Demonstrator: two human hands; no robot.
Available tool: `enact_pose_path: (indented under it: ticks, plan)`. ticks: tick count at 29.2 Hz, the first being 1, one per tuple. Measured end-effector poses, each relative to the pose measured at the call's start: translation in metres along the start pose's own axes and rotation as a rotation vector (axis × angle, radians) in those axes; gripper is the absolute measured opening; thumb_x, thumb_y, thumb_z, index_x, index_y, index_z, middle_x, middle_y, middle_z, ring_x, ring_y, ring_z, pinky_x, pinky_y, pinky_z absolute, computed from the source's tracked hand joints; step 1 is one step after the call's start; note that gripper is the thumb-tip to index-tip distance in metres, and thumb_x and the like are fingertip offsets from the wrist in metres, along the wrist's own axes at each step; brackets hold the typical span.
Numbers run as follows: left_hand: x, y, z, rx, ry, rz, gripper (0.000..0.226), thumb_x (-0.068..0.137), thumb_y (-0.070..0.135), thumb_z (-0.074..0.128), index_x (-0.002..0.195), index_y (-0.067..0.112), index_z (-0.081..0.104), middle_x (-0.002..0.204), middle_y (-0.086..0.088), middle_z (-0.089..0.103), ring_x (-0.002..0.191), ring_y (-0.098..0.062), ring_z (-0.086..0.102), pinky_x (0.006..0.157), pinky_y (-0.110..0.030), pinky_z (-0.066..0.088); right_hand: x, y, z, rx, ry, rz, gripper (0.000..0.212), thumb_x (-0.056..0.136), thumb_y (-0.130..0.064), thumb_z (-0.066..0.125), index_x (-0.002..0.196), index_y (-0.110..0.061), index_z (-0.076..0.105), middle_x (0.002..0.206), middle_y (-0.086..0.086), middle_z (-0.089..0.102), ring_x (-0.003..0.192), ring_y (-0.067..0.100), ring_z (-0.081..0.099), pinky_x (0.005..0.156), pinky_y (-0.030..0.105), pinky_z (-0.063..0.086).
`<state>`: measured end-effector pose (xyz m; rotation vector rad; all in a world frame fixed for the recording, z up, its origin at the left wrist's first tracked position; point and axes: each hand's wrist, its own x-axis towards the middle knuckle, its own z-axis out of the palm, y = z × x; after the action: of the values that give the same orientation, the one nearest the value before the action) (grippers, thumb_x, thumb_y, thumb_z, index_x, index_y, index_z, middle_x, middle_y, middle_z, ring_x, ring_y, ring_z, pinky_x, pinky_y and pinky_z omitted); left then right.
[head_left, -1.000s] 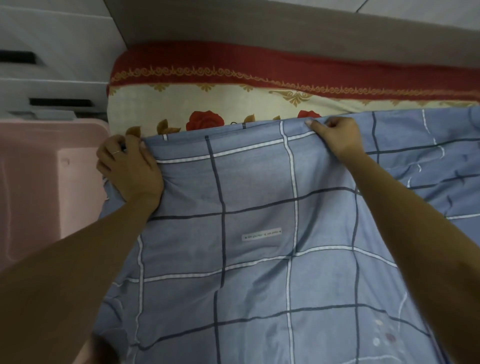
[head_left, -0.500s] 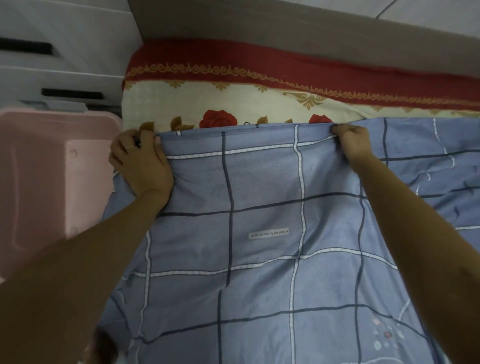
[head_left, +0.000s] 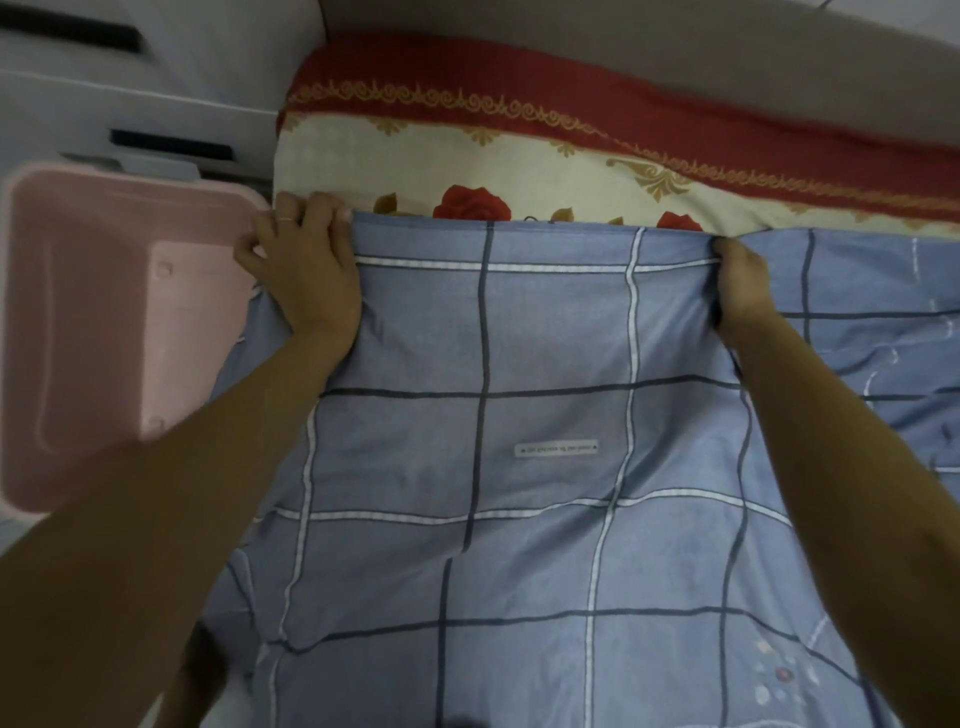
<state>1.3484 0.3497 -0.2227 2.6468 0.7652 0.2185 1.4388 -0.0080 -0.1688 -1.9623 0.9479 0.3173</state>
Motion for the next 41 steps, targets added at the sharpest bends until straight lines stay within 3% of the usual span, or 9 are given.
enact_pose_path:
  ticks: [14, 17, 20, 22, 24, 27, 31, 36, 41]
  plan:
    - [-0.002, 0.012, -0.01, -0.017, 0.082, 0.034, 0.03, 0.093, 0.034, 0.042, 0.111, 0.017, 0.058, 0.126, -0.008, 0.051, 0.121, -0.025, 0.042, 0.104, -0.039, 0.013, 0.008, -0.004, 0.0, -0.122, 0.016, -0.042, 0.046, 0.094, -0.028, 0.053, 0.057, -0.019, 0.028, 0.055, 0.005, 0.027, 0.046, 0.016, 0.026, 0.039, 0.021, 0.025]
    - [-0.025, 0.021, -0.015, -0.068, 0.094, 0.469, 0.032, 0.096, 0.03, 0.046, 0.124, 0.022, 0.059, 0.14, -0.005, 0.046, 0.133, -0.022, 0.036, 0.11, -0.039, 0.003, 0.012, -0.006, 0.0, -0.161, 0.029, -0.055, 0.043, 0.093, -0.029, 0.054, 0.057, -0.018, 0.032, 0.056, 0.005, 0.031, 0.049, 0.016, 0.03, 0.045, 0.026, 0.03]
    - [-0.058, 0.014, 0.002, 0.099, -0.141, 0.814, 0.044, 0.098, 0.032, 0.038, 0.14, 0.023, 0.044, 0.15, -0.006, 0.035, 0.14, -0.023, 0.027, 0.11, -0.059, 0.004, 0.008, -0.01, 0.001, -0.362, -0.021, -0.113, 0.032, 0.09, -0.036, 0.047, 0.076, -0.01, 0.058, 0.078, 0.016, 0.057, 0.072, 0.029, 0.053, 0.072, 0.037, 0.042]
    - [-0.063, 0.008, 0.012, 0.175, -0.199, 0.816, 0.049, 0.097, 0.035, 0.034, 0.145, 0.024, 0.036, 0.153, -0.004, 0.029, 0.142, -0.023, 0.024, 0.109, -0.063, 0.003, 0.006, -0.009, 0.01, -0.641, 0.005, -0.109, 0.043, 0.097, -0.031, 0.037, 0.123, 0.0, 0.052, 0.127, 0.025, 0.053, 0.118, 0.039, 0.048, 0.1, 0.041, 0.034]
    - [-0.058, 0.007, 0.013, 0.201, -0.19, 0.805, 0.05, 0.096, 0.035, 0.033, 0.145, 0.024, 0.036, 0.153, -0.003, 0.029, 0.142, -0.024, 0.025, 0.109, -0.063, 0.003, -0.021, -0.004, 0.031, -0.816, 0.165, -0.174, 0.057, 0.096, -0.03, 0.036, 0.145, -0.002, 0.026, 0.15, 0.021, 0.028, 0.14, 0.036, 0.024, 0.114, 0.046, 0.014]
    - [-0.06, 0.007, 0.013, 0.199, -0.183, 0.8, 0.05, 0.096, 0.035, 0.034, 0.145, 0.025, 0.036, 0.153, -0.003, 0.029, 0.141, -0.024, 0.025, 0.109, -0.064, 0.003, -0.104, 0.028, 0.07, -0.679, 0.481, -0.566, 0.067, 0.086, -0.03, 0.049, 0.145, -0.005, 0.031, 0.148, 0.017, 0.035, 0.139, 0.035, 0.028, 0.115, 0.05, 0.012]
    - [-0.061, 0.01, 0.011, 0.175, -0.203, 0.803, 0.049, 0.097, 0.035, 0.033, 0.145, 0.026, 0.036, 0.153, -0.003, 0.029, 0.141, -0.024, 0.025, 0.109, -0.063, 0.001, -0.241, 0.143, 0.103, -0.766, -0.018, -0.916, 0.058, 0.09, -0.043, 0.046, 0.145, -0.026, 0.036, 0.154, 0.004, 0.03, 0.141, 0.031, 0.023, 0.112, 0.061, 0.014]
    - [-0.06, 0.011, 0.007, 0.11, -0.25, 0.789, 0.05, 0.094, 0.034, 0.036, 0.144, 0.027, 0.037, 0.153, -0.003, 0.03, 0.141, -0.025, 0.025, 0.11, -0.063, 0.001, -0.262, 0.241, 0.067, -0.931, 0.059, -0.632, 0.067, 0.083, -0.045, 0.046, 0.146, -0.029, 0.03, 0.155, 0.001, 0.026, 0.139, 0.028, 0.027, 0.113, 0.057, 0.009]
    - [-0.061, 0.01, 0.006, 0.084, -0.25, 0.778, 0.052, 0.093, 0.037, 0.034, 0.144, 0.029, 0.038, 0.153, -0.001, 0.03, 0.142, -0.023, 0.025, 0.111, -0.061, -0.001, -0.264, 0.241, 0.073, -0.886, 0.149, -0.684, 0.061, 0.086, -0.035, 0.04, 0.145, -0.023, 0.035, 0.152, 0.003, 0.033, 0.137, 0.029, 0.033, 0.114, 0.056, 0.011]
